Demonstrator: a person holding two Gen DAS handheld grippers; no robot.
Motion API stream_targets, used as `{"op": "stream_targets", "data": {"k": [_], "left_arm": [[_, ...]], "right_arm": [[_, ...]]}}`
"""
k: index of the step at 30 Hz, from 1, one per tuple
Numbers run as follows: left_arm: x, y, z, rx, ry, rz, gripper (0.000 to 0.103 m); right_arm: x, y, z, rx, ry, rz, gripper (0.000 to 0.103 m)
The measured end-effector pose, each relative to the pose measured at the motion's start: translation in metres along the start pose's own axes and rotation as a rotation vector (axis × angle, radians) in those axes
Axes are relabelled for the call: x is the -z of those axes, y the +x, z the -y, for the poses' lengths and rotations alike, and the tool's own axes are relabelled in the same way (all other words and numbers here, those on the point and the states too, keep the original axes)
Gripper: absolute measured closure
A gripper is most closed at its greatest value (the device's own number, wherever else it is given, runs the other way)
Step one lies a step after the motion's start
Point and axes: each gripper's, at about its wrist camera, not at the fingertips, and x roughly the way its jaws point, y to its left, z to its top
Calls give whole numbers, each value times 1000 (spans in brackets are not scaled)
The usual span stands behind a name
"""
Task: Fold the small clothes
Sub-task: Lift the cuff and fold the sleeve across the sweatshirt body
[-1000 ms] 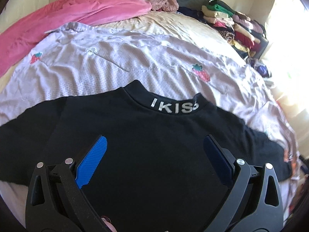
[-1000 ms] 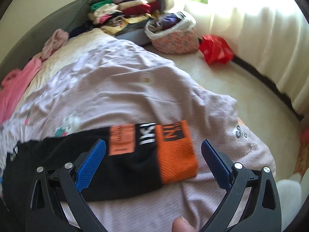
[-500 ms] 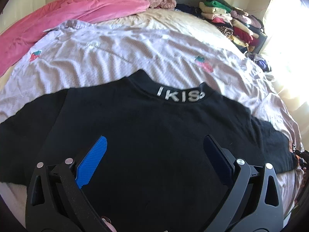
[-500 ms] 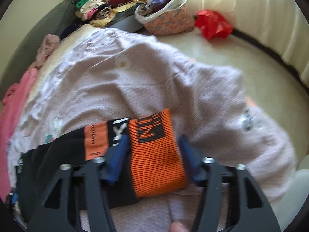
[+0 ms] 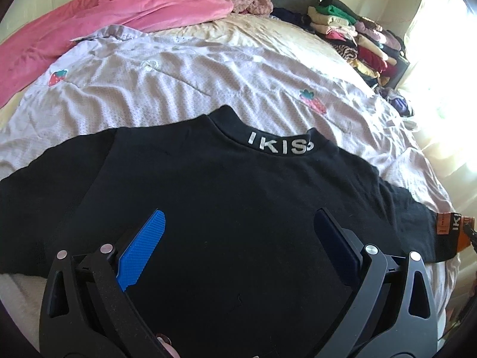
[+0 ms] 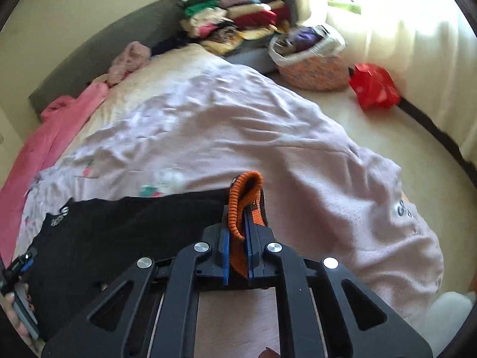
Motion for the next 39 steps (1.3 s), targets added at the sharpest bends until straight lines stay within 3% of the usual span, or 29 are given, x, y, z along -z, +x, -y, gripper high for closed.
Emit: {"op": "stream_targets", "data": {"k": [12,24,33,39], "left_arm": [[-7,-25,-20,18,-36,30,9],[-5,-29,-34,49,-51,-3,9],[1,-14,-40,138,-94,-61,9],[4,-7,-44,192,-131,-85,9]], "right_arm": [[-6,-29,-154,-219,-167,3,96],[15,-7,-293,-348,-277,-93,96],[28,10,-343,-403,-288,-120,95],[32,19,-353,-426,-286,-136,91]]}}
